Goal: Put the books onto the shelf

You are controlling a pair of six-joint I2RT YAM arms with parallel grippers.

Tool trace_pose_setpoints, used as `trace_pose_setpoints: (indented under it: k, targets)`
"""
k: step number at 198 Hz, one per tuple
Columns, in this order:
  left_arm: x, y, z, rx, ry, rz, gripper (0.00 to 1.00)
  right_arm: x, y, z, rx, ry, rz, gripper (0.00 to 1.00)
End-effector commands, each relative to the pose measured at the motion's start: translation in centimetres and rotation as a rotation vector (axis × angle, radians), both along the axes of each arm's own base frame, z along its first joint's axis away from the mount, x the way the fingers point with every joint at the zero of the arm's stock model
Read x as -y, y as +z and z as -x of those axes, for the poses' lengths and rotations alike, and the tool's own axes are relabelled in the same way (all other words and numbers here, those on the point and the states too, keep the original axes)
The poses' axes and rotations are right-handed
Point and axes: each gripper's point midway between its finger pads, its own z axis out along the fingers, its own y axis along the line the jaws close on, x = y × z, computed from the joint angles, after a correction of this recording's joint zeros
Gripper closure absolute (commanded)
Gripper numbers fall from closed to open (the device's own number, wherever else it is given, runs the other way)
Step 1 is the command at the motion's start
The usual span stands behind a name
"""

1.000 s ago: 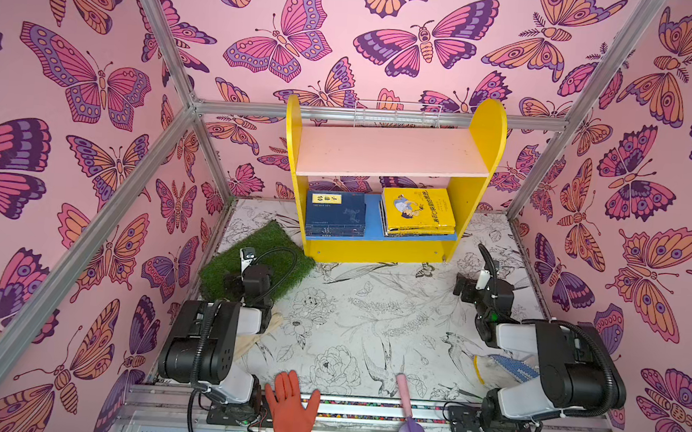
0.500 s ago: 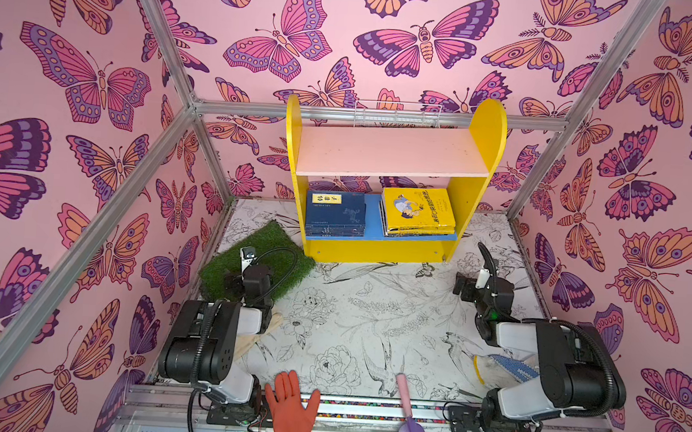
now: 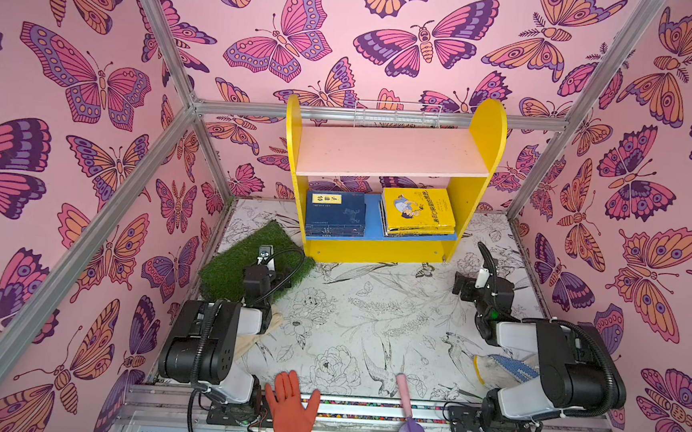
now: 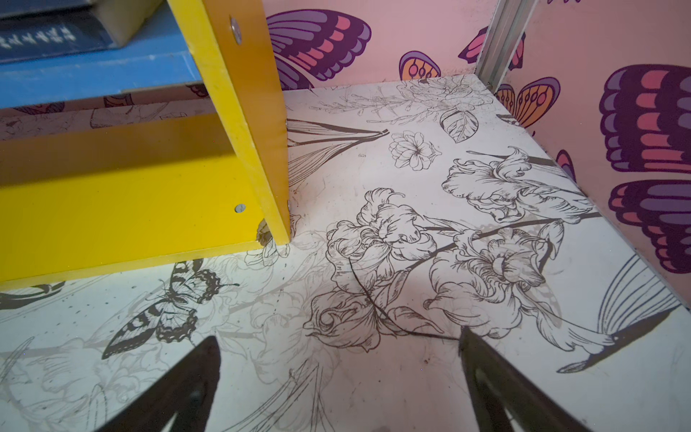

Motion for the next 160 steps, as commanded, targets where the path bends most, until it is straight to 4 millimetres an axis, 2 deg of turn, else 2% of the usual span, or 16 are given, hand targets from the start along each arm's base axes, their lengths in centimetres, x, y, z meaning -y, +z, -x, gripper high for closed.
trace_pose_setpoints:
  k: [1, 63, 83, 121, 135, 160]
  targets:
    - [0.59, -0.06, 0.08, 0.008, -0.025, 0.026, 0.01, 0.13, 0.72, -0.29, 0.024, 0.007, 0.011, 0.00]
    - [0.06, 0.02, 0.25, 0.018, 0.007, 0.014, 0.01, 0.13, 0.69, -0.29, 0.023, 0.007, 0.010, 0.00]
    - [0.97, 0.06, 0.21, 0.018, -0.043, 0.008, 0.01, 0.09, 0.69, -0.29, 0.023, 0.008, 0.010, 0.00]
    - [0.35, -0.01, 0.16, 0.012, -0.019, 0.038, 0.00, 0.12, 0.75, -0.31, 0.025, 0.007, 0.011, 0.00]
    - [0.33, -0.02, 0.17, 0.013, -0.022, 0.040, 0.11, 0.11, 0.76, -0.31, 0.025, 0.008, 0.011, 0.00]
    - [0.23, -0.02, 0.18, 0.012, -0.017, 0.035, 0.37, 0.10, 0.72, -0.29, 0.024, 0.008, 0.011, 0.00]
